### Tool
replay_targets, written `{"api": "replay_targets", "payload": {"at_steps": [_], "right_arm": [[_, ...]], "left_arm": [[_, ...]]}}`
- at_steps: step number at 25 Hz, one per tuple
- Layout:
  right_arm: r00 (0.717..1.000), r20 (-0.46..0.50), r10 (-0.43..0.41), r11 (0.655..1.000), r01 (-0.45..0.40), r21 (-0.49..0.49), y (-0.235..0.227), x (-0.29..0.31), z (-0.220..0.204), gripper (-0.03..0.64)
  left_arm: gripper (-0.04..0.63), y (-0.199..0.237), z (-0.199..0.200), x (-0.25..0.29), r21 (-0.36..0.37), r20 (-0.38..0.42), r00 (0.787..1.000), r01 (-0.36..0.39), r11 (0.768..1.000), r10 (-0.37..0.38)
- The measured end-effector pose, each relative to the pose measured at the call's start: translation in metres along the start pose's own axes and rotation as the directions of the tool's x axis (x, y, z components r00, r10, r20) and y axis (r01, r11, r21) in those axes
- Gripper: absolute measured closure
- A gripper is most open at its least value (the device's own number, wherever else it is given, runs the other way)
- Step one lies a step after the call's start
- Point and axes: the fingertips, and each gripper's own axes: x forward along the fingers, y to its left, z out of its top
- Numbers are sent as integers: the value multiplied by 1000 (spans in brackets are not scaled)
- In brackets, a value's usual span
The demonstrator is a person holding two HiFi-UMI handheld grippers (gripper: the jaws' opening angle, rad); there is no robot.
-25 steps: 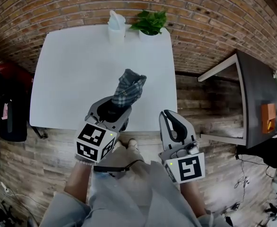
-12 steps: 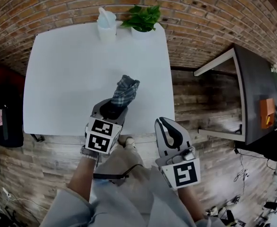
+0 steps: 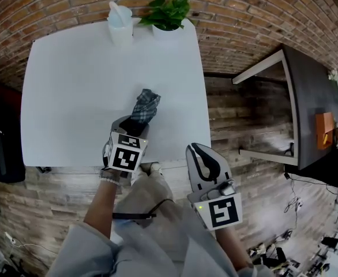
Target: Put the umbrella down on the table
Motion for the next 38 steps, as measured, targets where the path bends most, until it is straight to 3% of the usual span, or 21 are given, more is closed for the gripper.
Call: {"api": "replay_targets", "payload": {"at_steps": [8, 13, 25, 30, 34, 38], "right_arm": [[1000, -12, 3, 1000, -3, 12, 2, 5, -8, 561], [1000, -14, 10, 1000, -10, 12, 7, 7, -7, 561], [1000, -2, 10, 1000, -10, -3, 14, 13, -1, 561], [1000, 8, 17, 1000, -17, -23, 22, 13, 11, 561], [998, 55, 42, 998, -39, -43, 32, 12, 29, 561], [996, 66, 62, 996, -57, -72, 40, 8, 41, 561]], "left_arm": [[338, 0, -5, 12, 61, -26, 999, -16, 998, 18], [327, 1, -6, 12, 48, -23, 1000, 2, 999, 0], [314, 8, 32, -33, 13, 169, 985, 37, 999, -39], [410, 19, 56, -73, 31, 271, 962, -26, 999, 17], [522, 29, 77, -111, 29, 362, 930, -83, 996, 67], [551, 33, 91, -149, 33, 433, 897, -116, 993, 91]]}}
